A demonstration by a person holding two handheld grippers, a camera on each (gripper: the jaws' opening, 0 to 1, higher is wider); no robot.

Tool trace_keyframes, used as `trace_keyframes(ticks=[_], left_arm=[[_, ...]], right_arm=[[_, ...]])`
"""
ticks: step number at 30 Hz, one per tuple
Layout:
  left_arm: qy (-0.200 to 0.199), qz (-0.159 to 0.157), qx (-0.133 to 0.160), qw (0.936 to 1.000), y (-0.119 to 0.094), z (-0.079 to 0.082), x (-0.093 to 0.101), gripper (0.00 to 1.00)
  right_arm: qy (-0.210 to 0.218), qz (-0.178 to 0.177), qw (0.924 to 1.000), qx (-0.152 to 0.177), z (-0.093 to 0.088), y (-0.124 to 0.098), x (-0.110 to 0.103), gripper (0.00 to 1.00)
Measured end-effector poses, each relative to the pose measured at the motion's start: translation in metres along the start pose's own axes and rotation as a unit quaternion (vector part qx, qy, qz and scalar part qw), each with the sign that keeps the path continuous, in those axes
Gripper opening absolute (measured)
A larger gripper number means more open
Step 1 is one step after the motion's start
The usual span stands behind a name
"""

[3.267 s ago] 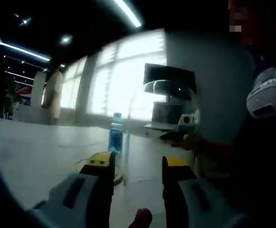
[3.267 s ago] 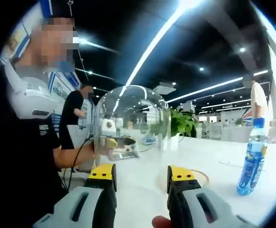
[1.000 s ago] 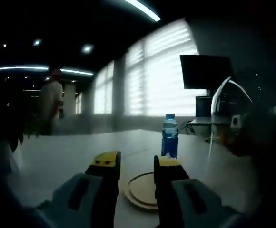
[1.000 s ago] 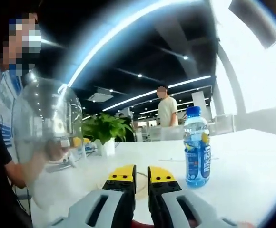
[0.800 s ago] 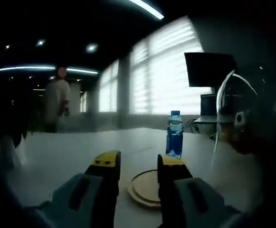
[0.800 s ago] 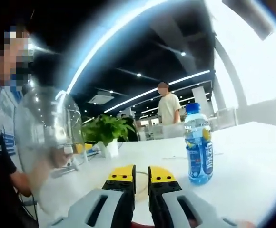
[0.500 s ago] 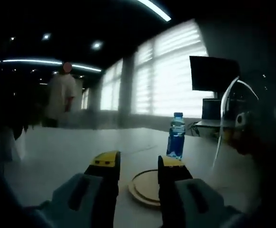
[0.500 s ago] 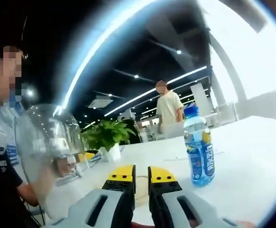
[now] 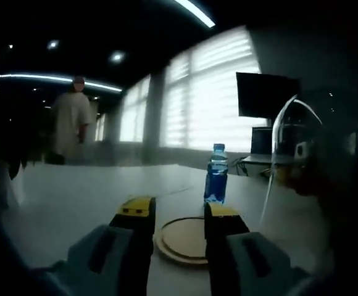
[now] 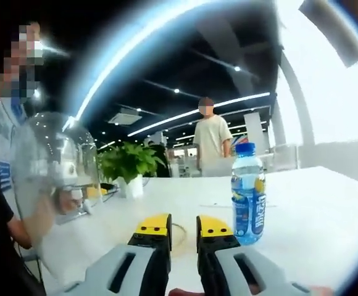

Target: Open the cover put in the Mizone put the cover back on

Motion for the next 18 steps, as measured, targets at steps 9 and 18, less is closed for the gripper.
trace_keyframes(ticks=[9, 18], left_arm=[[0.002, 0.0, -0.011, 0.9999, 0.002, -0.007, -0.001, 0.23], [-0.003, -0.003, -0.012, 0.9999, 0.004, -0.011, 0.0, 0.23]], right_arm=[[-0.024, -0.037, 0.9989, -0.015, 0.004, 0.004, 0.018, 0.09], [-0.026, -0.061, 0.9977, -0.008, 0.027, 0.009, 0.038, 0.09]])
Point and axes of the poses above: the point that each gripper's makers call its tool centre point, and the gripper's own axes: y roughly forward along the fingers, x roughly to its right, z roughly out of its top, the point moved 6 cm from there along -y, roughly backward along the fingers, and after that the axes turned 5 degrees about y, right-handed, at the moved point
